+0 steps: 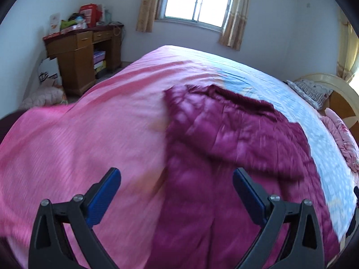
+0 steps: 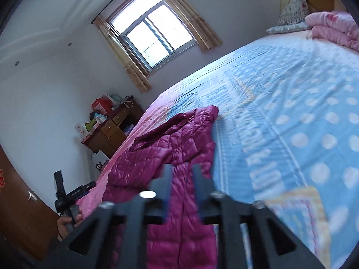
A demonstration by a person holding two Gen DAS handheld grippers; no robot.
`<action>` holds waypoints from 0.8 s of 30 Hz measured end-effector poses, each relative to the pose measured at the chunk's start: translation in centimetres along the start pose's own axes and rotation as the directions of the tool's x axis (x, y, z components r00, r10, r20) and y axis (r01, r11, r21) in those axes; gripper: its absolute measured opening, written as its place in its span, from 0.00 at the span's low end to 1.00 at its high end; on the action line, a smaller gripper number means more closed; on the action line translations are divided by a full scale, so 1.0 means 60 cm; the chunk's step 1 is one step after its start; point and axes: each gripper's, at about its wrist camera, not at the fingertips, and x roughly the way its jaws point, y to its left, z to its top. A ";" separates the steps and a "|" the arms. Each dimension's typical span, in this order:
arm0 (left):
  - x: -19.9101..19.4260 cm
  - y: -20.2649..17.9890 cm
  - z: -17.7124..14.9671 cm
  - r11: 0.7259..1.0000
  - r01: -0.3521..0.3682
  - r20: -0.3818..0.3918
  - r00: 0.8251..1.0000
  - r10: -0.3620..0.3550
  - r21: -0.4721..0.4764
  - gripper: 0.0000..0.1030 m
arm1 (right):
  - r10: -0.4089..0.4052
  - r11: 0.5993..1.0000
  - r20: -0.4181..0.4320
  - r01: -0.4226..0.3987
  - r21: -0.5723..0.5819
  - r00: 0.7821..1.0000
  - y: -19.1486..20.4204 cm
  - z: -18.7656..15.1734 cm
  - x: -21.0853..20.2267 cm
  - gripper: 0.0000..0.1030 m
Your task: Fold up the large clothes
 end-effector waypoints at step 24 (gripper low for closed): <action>-0.109 0.036 -0.227 0.982 0.138 -0.102 0.987 -0.125 0.130 0.96 | -0.088 0.994 -0.330 0.062 -0.088 0.940 -0.019 -0.190 -0.015 0.83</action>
